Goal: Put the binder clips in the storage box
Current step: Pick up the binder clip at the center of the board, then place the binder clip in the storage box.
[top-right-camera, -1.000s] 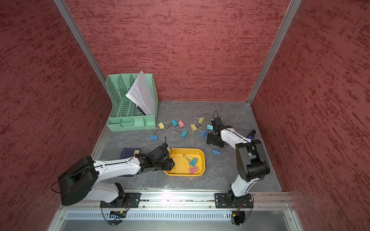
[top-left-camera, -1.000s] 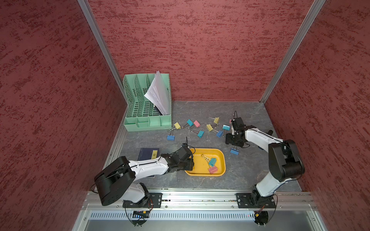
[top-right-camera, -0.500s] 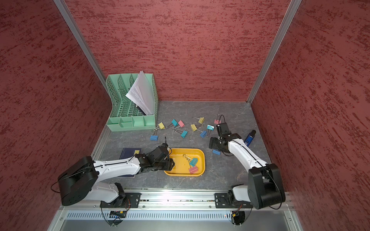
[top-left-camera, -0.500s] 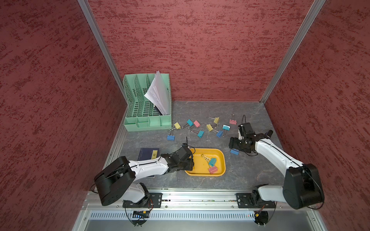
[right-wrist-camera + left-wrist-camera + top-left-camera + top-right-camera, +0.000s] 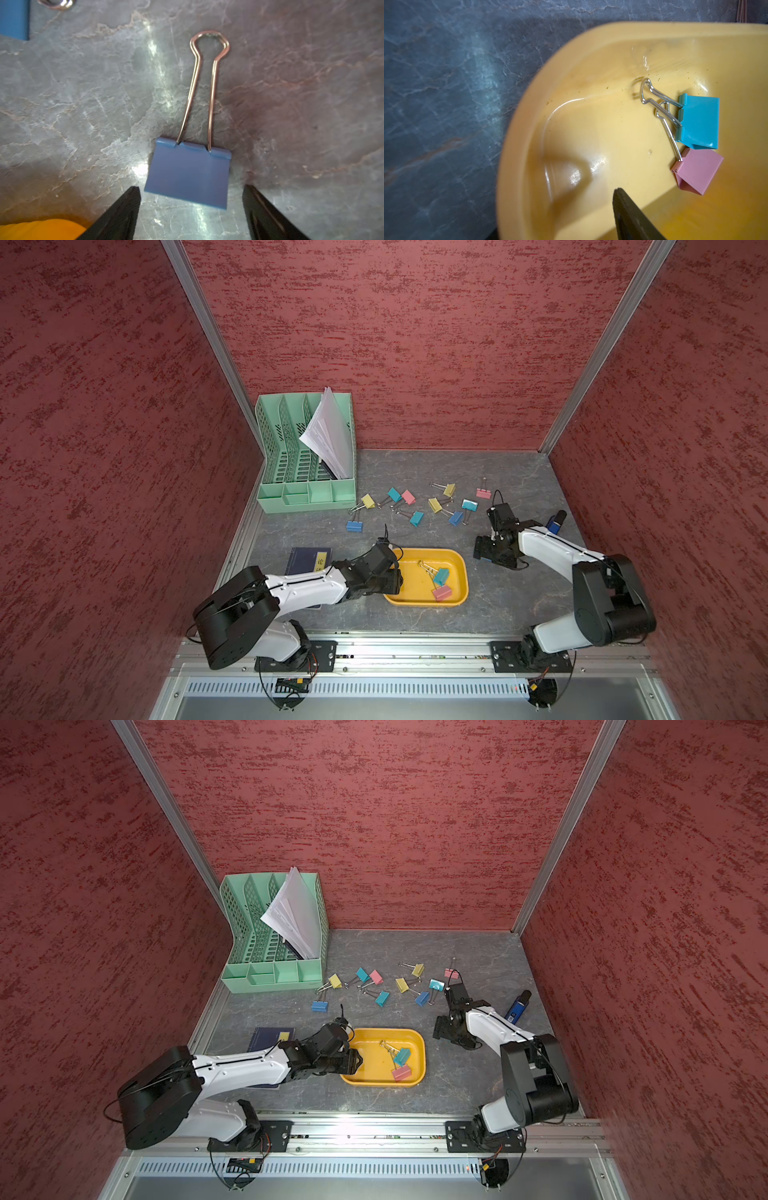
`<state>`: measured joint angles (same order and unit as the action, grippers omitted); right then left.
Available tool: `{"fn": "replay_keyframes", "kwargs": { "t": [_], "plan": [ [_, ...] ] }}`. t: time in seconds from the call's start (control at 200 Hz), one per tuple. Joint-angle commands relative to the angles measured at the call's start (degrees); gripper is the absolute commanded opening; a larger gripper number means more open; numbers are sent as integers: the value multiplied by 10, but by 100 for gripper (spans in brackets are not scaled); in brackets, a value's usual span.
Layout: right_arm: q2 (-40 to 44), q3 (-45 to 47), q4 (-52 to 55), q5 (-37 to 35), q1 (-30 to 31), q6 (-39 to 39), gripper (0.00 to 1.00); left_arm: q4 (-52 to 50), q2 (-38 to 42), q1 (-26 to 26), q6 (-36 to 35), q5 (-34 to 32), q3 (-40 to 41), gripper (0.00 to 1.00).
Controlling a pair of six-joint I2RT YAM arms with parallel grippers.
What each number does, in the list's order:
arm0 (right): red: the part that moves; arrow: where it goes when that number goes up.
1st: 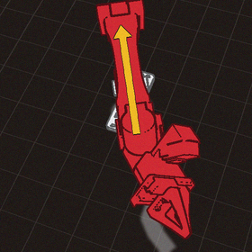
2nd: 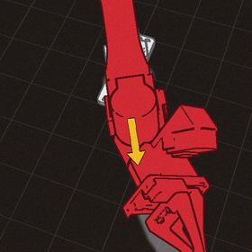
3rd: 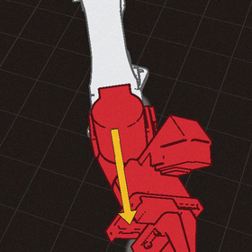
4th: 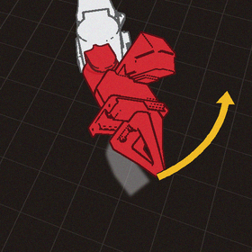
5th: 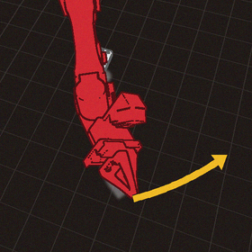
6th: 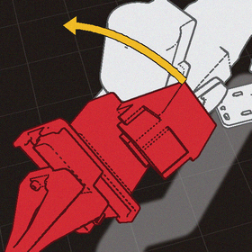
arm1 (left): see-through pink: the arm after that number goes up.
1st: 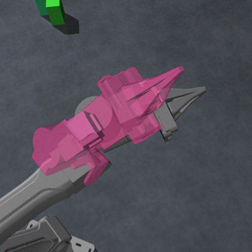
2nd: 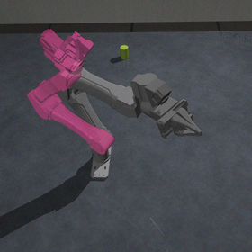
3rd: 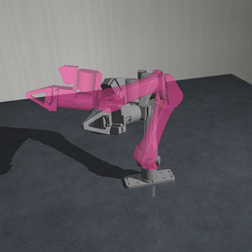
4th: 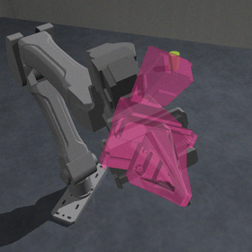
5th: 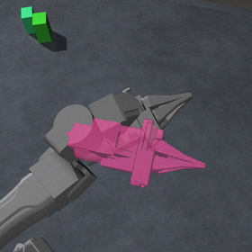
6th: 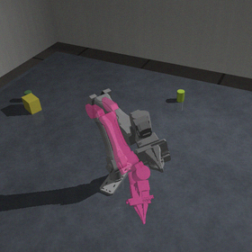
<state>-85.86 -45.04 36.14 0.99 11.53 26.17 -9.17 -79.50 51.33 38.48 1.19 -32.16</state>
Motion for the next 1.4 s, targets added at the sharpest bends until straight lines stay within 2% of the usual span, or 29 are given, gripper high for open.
{"fn": "replay_keyframes", "kwargs": {
  "t": [0.0,0.466,0.877,1.017,1.172,1.393],
  "plan": [
    [-4,1,-18,-20,0,10,79,-1,-3,-7,-11,4,15,63],
    [-39,-7,-31,-26,2,16,55,10,-11,-16,-16,14,19,63],
    [36,-37,19,-64,36,-5,47,10,-7,-19,-14,17,20,63],
    [86,-50,52,-72,74,-11,47,7,-8,-19,-13,17,16,63],
    [148,-69,94,-81,153,-27,47,4,-4,-19,-11,16,15,63],
    [224,-67,97,-20,246,-53,47,1,-7,-20,-10,14,13,64]
  ]
}}
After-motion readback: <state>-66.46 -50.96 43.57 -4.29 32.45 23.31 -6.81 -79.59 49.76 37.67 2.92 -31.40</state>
